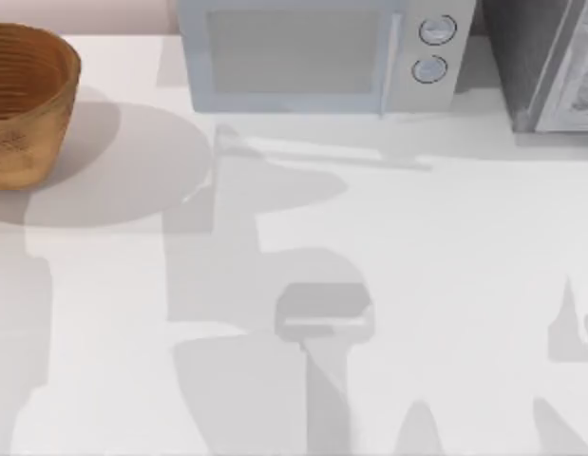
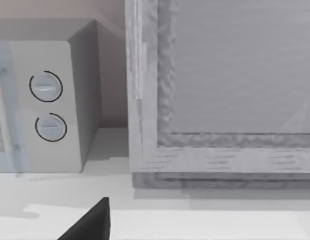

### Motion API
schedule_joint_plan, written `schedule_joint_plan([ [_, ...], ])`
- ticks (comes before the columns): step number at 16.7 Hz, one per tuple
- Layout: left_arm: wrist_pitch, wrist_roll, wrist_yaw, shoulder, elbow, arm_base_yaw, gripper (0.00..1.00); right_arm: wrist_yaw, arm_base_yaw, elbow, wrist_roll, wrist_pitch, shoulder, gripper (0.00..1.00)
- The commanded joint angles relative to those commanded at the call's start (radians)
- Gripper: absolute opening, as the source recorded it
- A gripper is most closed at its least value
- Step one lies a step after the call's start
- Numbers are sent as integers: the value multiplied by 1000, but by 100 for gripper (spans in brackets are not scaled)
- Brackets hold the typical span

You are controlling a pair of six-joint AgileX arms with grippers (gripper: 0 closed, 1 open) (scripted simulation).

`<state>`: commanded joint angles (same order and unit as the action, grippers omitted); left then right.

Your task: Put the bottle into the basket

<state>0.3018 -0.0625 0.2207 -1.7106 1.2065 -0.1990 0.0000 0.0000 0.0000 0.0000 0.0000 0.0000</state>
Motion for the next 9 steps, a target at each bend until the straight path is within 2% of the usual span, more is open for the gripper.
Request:
schedule_joint_plan([
  [3, 0, 0, 0, 0, 0, 0, 98, 0, 0, 0, 0, 0, 0, 100],
  [9, 0, 0, 0, 0, 0, 0, 100, 0, 0, 0, 0, 0, 0, 100],
])
